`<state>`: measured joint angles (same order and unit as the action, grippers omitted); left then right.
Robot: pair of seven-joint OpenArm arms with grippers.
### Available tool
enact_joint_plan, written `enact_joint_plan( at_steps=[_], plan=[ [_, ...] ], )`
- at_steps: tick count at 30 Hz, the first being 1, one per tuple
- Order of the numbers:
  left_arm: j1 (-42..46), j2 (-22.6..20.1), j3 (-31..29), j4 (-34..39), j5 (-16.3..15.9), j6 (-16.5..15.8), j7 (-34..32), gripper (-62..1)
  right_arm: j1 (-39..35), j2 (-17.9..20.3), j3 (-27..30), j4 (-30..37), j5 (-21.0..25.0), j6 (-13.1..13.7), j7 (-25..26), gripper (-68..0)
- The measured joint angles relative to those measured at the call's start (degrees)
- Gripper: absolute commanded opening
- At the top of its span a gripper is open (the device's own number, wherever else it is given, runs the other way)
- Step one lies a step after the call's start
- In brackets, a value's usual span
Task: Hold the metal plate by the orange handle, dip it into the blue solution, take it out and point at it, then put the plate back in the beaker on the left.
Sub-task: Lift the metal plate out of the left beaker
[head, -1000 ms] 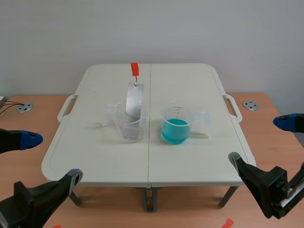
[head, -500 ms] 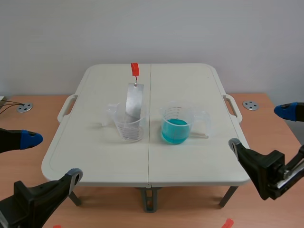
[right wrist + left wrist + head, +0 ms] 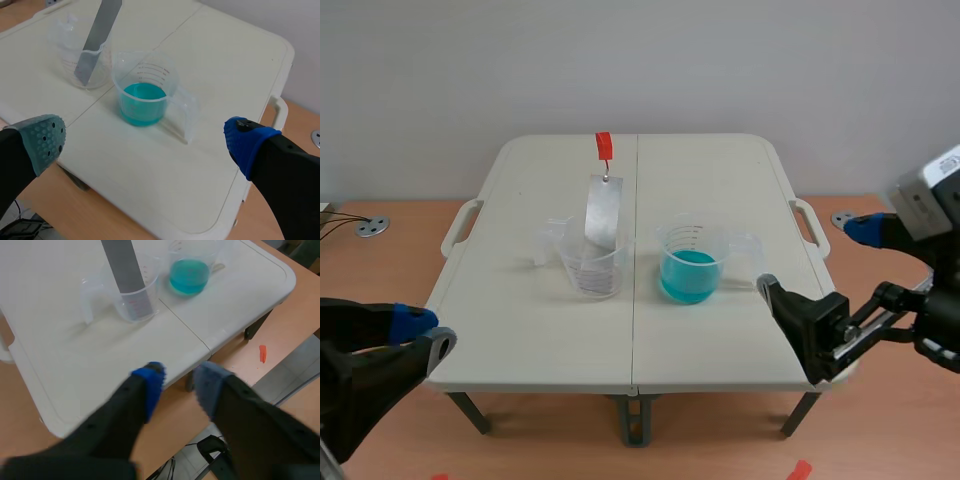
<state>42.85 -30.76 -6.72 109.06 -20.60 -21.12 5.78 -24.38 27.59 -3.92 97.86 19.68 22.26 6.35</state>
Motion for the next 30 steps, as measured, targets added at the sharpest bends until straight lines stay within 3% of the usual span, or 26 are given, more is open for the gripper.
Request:
enact_joint_plan(
  at_steps=[6, 11, 18, 28, 30],
  plan=[
    [0.11, 0.0, 0.0, 0.0, 1.6, 0.02, 0.0, -59.1, 5.99, -1.55, -3.91, -4.24, 0.0, 0.44, 0.0, -1.2],
    [2.97, -0.74, 0.0, 0.0, 5.68, 0.46, 0.07, -59.0, 11.93, -2.51, -7.5, -7.48, 0.02, 0.46, 0.02, -1.2],
    [11.8, -4.17, -0.07, -0.74, 5.66, 1.11, 4.68, -59.0, 20.72, -5.11, -10.71, -13.94, 0.9, 0.44, 0.02, -1.2],
    [16.65, -4.15, 0.98, -14.05, 5.75, 1.07, 4.68, -59.1, 31.65, -8.72, -17.38, -21.49, 0.92, 0.46, -0.04, -1.2],
    [16.5, -4.13, 2.32, -17.03, 7.96, 1.09, 2.86, -59.1, 33.57, -9.6, -18.43, -23.15, 0.94, 0.48, -0.04, -1.2]
  ],
)
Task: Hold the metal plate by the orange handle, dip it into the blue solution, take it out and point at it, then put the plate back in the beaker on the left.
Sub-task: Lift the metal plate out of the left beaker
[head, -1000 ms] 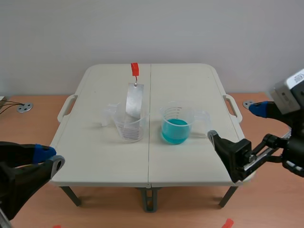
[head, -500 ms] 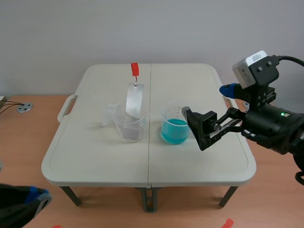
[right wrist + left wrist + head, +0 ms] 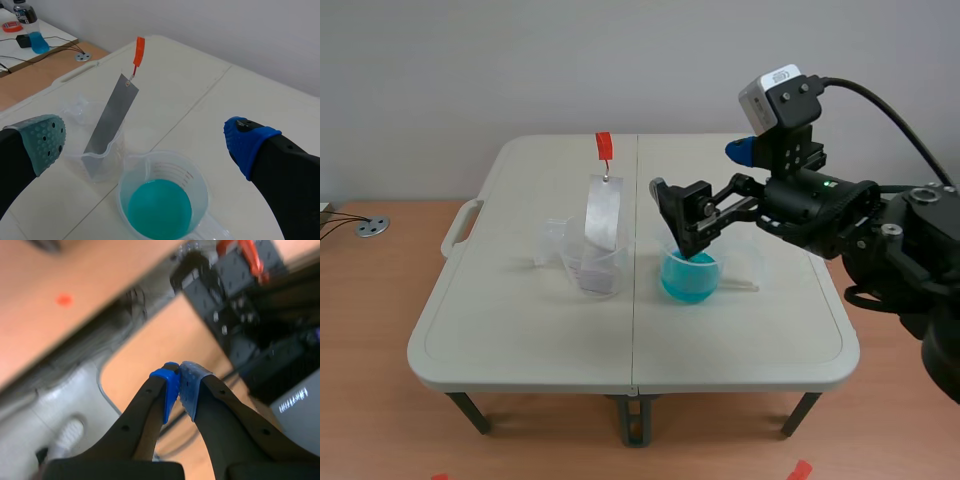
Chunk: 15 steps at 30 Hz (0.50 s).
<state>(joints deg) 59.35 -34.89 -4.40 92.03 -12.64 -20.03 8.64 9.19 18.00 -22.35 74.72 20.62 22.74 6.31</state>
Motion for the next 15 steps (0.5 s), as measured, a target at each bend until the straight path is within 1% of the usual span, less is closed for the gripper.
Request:
enact_joint_plan(
  at_steps=[4, 6, 11, 15],
  plan=[
    [-0.39, 0.02, 3.28, -5.53, 3.96, -0.04, -4.26, -59.0, 3.8, -2.16, -1.36, -4.48, 0.0, 0.15, -0.2, -1.2],
    [-1.25, 0.15, 4.96, -8.26, 5.03, 0.02, -5.27, -59.1, 5.88, -3.21, -2.16, -7.23, -0.02, 0.15, -0.35, -1.2],
    [-4.17, 0.15, 9.01, -14.14, 5.38, 0.0, -5.95, -59.1, 10.69, -5.86, -4.5, -13.2, -0.02, 0.2, -0.37, -1.2],
    [-6.82, 0.2, 11.85, -18.23, 6.69, 0.0, -6.12, -59.1, 14.32, -8.04, -5.68, -17.05, -0.02, 0.42, -0.92, -1.2]
  ],
)
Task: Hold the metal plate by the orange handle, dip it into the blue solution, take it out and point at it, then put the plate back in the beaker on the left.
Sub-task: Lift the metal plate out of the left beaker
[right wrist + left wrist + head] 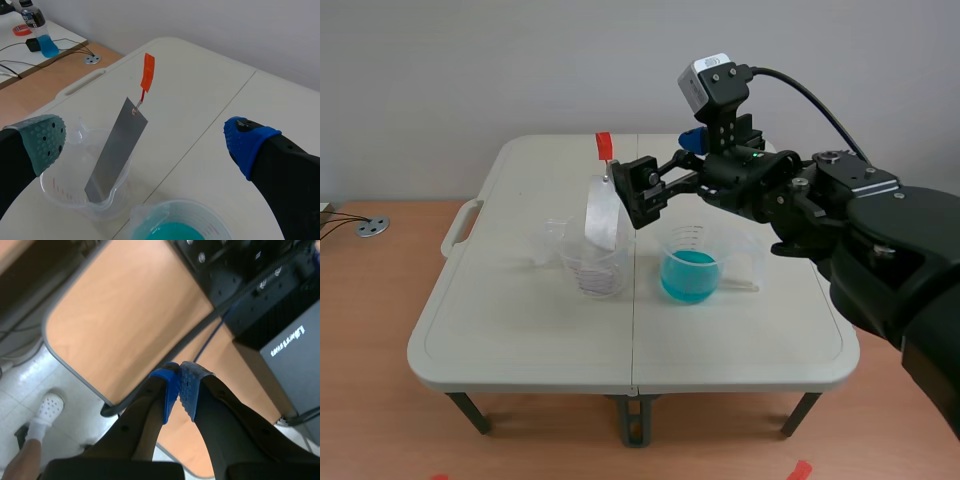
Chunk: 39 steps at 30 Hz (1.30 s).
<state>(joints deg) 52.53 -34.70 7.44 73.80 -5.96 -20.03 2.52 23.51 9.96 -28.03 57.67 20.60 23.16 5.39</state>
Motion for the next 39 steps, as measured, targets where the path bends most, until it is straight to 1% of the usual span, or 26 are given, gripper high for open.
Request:
enact_joint_plan(
  at_steps=[3, 9, 14, 19, 22, 25, 29, 37, 39],
  plan=[
    [-1.53, 0.11, 1.77, -2.56, 0.26, 0.02, -0.04, -59.1, 2.56, -1.66, -0.42, -2.6, 0.0, 0.0, -2.03, -1.2],
    [-2.12, 0.13, 4.0, -4.72, 0.39, 0.0, -0.02, -59.1, 7.54, -5.03, -0.68, -9.62, 0.02, -0.02, -2.82, -1.2],
    [-2.67, 0.11, 4.15, -5.09, 0.39, 0.04, -0.04, -59.1, 12.11, -8.22, -1.31, -16.74, 0.0, -0.02, -4.35, -1.2],
    [-2.99, 0.13, 4.15, -5.11, 0.37, 0.02, -0.04, -59.1, 16.59, -12.0, -1.36, -24.9, 0.0, 0.17, -4.46, -1.2],
    [-2.99, 0.13, 4.15, -5.11, 0.37, 0.02, -0.04, -59.1, 18.53, -13.88, -1.36, -28.33, -0.02, 0.37, -4.48, -1.2],
    [-3.04, 0.11, 4.15, -5.11, 0.37, 0.02, -0.04, -59.1, 19.76, -15.1, -1.36, -30.05, -0.02, 0.63, -4.46, -1.2],
    [-3.04, 0.13, 4.17, -5.11, 0.37, 0.02, -0.04, -59.1, 20.74, -16.0, -1.36, -30.75, -0.02, 1.31, -4.63, -1.2],
    [-3.04, 0.13, 4.17, -5.11, 0.37, 0.02, -0.04, -59.0, 21.09, -16.13, -1.36, -30.91, -0.02, 1.64, -5.73, -1.3],
    [-3.04, 0.13, 4.17, -5.11, 0.37, 0.02, -0.04, -59.1, 21.09, -16.13, -1.36, -30.91, -0.02, 1.64, -5.75, -4.9]
  ],
)
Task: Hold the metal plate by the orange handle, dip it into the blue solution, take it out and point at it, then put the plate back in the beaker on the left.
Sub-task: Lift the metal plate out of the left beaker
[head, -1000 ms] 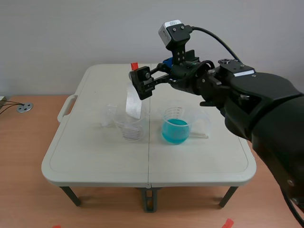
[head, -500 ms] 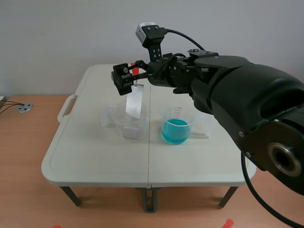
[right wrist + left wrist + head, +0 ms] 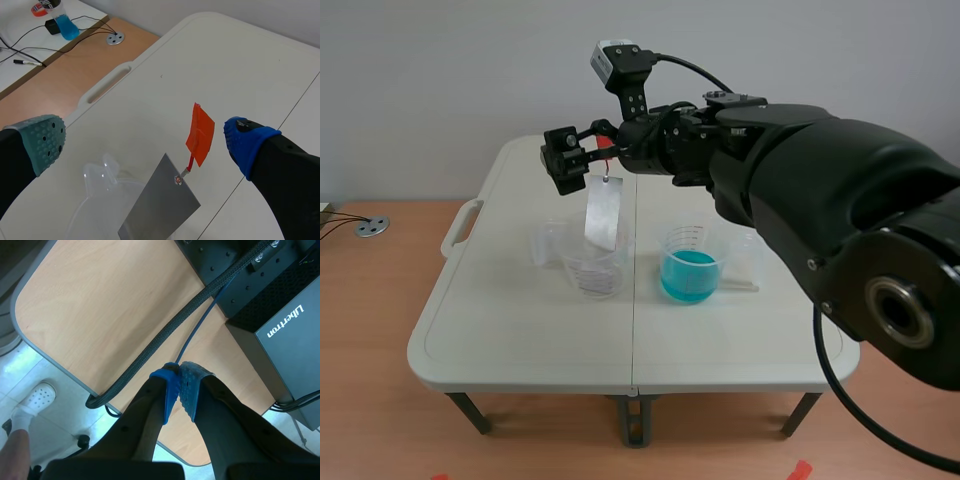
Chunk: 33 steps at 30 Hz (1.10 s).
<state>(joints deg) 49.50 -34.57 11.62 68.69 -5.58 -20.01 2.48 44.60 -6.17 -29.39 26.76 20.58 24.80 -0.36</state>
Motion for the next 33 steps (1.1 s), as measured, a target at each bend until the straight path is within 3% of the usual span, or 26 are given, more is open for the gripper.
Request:
enact_joint_plan(
  at_steps=[3, 10, 27, 33],
  plan=[
    [0.0, 0.0, 0.0, 0.0, 0.0, 0.0, 0.0, -59.1, 0.0, 0.0, 0.0, 0.0, 0.0, 0.0, 0.02, -12.8],
    [0.0, 0.0, 0.0, 0.0, 0.0, 0.0, 0.0, -59.1, 0.0, 0.0, 0.0, 0.0, 0.0, 0.0, 0.02, -24.3],
    [0.0, 0.0, 0.0, 0.0, 0.0, 0.0, 0.0, -59.1, 0.0, 0.0, 0.0, 0.0, 0.0, -0.39, 0.33, -42.2],
    [0.0, 0.0, 0.0, 0.0, 0.0, 0.0, 0.0, -59.1, 0.0, 0.0, 0.0, 0.0, -0.02, -0.39, 1.95, -52.1]
  ],
)
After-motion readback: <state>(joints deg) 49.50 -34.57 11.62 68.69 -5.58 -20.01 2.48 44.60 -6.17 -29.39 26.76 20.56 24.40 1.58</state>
